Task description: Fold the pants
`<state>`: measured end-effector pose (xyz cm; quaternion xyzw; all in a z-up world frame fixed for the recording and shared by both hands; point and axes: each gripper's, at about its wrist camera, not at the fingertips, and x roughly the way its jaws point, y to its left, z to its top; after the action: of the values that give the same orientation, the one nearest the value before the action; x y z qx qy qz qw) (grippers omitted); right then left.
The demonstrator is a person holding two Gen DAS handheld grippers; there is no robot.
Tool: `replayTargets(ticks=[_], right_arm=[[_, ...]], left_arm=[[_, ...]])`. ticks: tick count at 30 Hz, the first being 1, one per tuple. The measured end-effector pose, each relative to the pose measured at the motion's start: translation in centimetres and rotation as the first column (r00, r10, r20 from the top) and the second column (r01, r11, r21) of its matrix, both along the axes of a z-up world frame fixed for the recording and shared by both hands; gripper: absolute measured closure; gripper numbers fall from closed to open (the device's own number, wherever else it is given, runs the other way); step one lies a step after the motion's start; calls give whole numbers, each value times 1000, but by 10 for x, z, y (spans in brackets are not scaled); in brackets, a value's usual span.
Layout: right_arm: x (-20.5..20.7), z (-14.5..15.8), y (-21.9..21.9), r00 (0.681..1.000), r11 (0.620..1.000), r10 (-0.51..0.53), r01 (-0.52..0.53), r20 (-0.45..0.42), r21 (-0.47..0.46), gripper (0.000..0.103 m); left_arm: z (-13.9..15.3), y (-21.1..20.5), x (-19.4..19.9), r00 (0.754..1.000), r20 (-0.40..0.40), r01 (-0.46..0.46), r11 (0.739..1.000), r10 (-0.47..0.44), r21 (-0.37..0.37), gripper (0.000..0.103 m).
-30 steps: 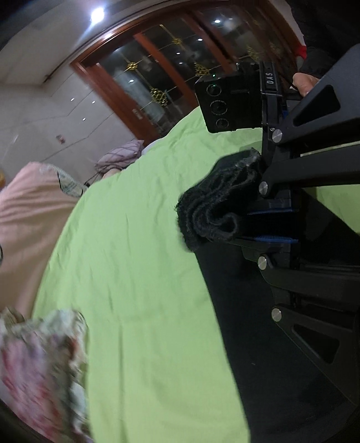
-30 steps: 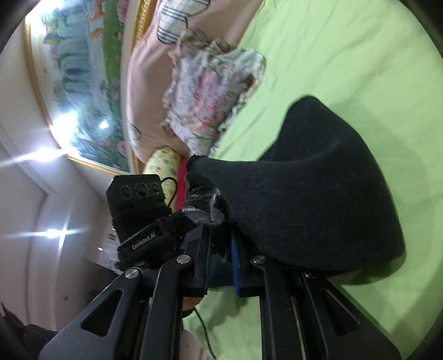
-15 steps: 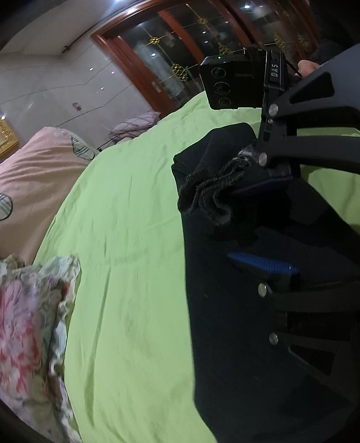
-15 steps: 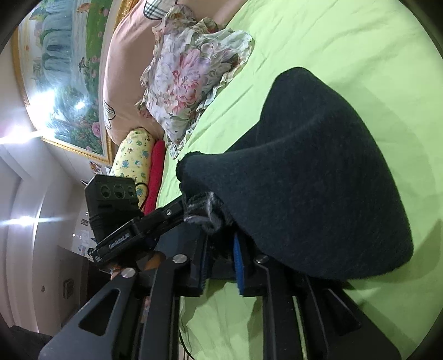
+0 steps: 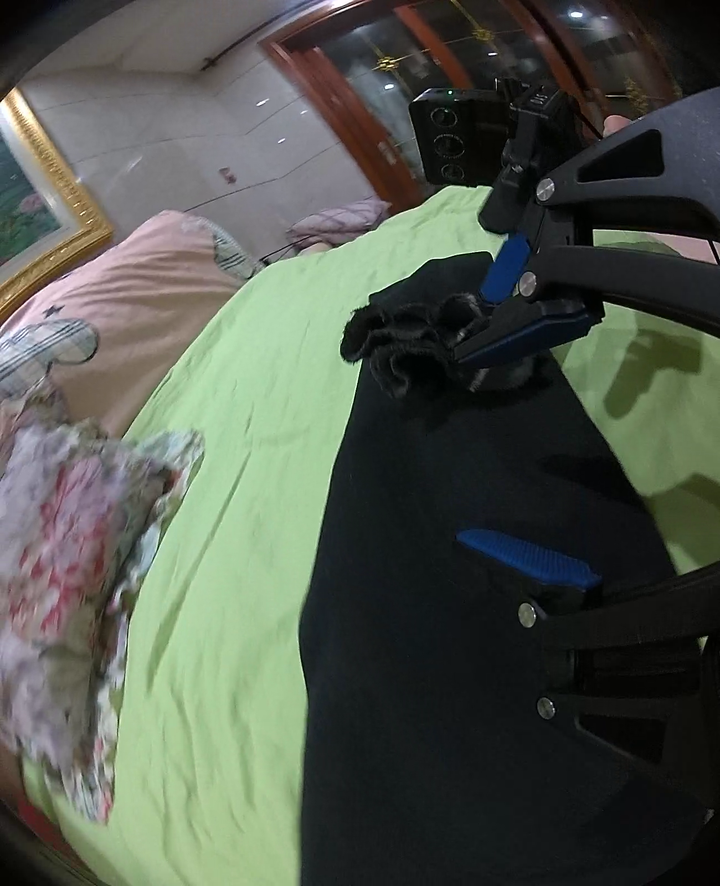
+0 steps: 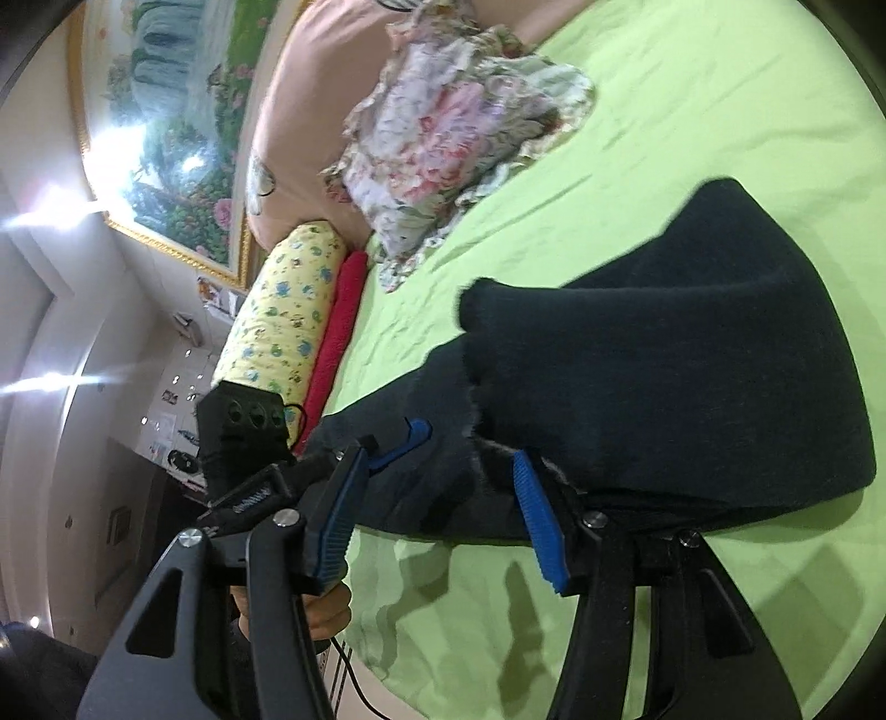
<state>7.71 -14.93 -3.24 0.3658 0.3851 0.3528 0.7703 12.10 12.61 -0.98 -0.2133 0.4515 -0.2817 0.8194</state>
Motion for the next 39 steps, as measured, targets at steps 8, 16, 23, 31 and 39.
replayTargets(ticks=[8,16,23,31,39], right_arm=[[-2,23,19,997,998,65,-65,52,-17,47],[-4,29,36,994,995,95,-94,60,-26,47],[-8,36,49,990,992,121,-117,69,-52,47],[1,47,78,975,974,197,-183,103,-132,47],[12,54,118,948,945,287,-257,135,-203,47]], left_arm=[[8,46,-41,986,3,-170,985,170,37,35],[11,71,-70,970,3,-244,969,244,44,35],[18,86,-83,948,14,-318,947,317,46,34],[10,114,-106,911,-23,-411,911,412,20,28],[4,150,-136,830,-40,-557,831,556,-14,26]])
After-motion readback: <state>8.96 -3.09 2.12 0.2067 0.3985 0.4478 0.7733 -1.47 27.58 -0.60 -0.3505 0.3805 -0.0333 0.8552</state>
